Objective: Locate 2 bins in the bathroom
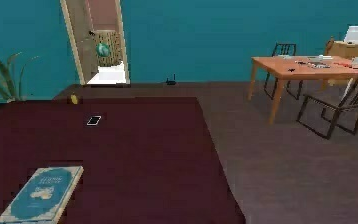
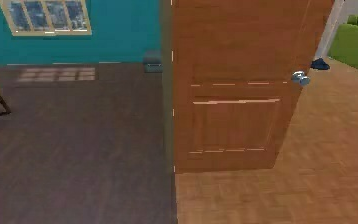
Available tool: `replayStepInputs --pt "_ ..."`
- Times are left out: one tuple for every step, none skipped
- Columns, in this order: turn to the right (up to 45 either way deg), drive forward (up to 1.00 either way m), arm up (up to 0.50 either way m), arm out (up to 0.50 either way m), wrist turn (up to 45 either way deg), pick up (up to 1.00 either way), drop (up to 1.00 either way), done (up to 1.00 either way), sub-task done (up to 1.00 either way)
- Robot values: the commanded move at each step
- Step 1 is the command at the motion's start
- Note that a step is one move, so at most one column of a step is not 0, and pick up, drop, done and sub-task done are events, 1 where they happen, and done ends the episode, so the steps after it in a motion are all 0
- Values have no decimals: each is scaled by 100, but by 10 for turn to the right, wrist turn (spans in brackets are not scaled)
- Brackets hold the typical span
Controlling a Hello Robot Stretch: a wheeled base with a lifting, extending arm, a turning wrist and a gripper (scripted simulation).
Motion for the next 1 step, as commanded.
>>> replayStepInputs --pt "450 0 0 0 0 0 0 0 0"
